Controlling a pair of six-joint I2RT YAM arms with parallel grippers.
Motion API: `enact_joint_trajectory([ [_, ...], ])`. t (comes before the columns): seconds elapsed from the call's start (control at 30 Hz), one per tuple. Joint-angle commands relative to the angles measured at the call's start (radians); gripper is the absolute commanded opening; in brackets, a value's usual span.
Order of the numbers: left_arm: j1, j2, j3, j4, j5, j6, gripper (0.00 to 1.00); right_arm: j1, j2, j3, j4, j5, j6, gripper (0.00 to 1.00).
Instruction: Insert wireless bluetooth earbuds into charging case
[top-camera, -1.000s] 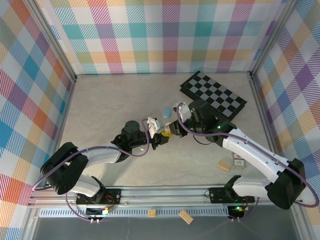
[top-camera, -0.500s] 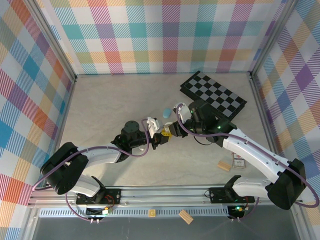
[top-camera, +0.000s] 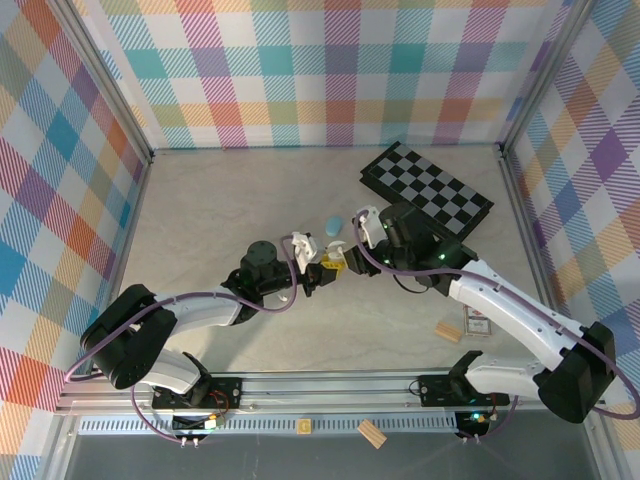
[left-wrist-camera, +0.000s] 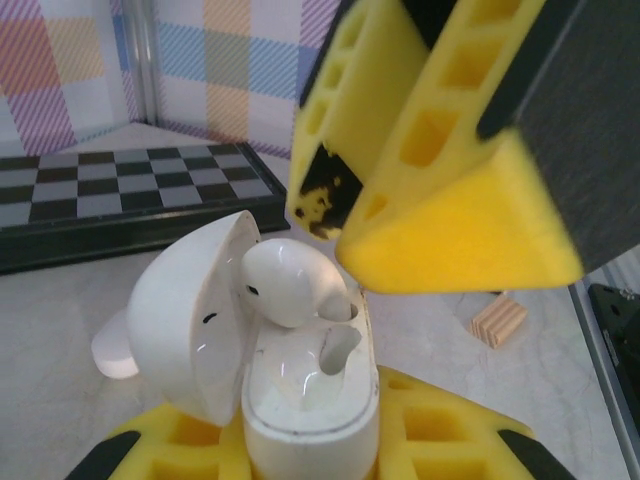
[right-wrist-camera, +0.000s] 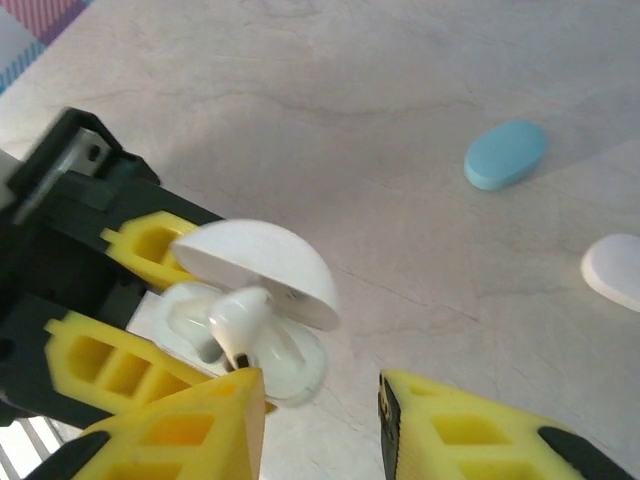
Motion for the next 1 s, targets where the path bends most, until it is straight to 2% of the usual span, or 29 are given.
enact_joint_trajectory([
  [0.0, 0.011, -0.003, -0.001, 0.087, 0.007, -0.027, 0.13, -0.006, -0.021, 0.012, -0.051, 0.055, -0.023, 0.36],
  [0.1, 0.011, 0.000, 0.003, 0.074, 0.013, -0.024, 0.13, -0.005, -0.035, 0.010, -0.025, 0.015, -0.022, 0.39],
  [0.27, 0.011, 0.001, 0.000, 0.065, 0.018, -0.017, 0.13, -0.005, -0.035, 0.010, 0.059, -0.096, 0.017, 0.54],
  [0.37, 0.011, -0.001, 0.001, 0.061, 0.020, -0.012, 0.13, -0.003, -0.012, 0.019, 0.090, -0.115, 0.042, 0.57],
  [0.8, 0.011, -0.022, -0.006, 0.053, 0.030, 0.007, 0.13, -0.006, 0.079, 0.069, 0.065, 0.026, 0.124, 0.54],
  [0.97, 0.011, -0.022, -0.010, 0.053, 0.026, 0.016, 0.13, -0.005, 0.087, 0.088, 0.052, 0.102, 0.166, 0.61],
])
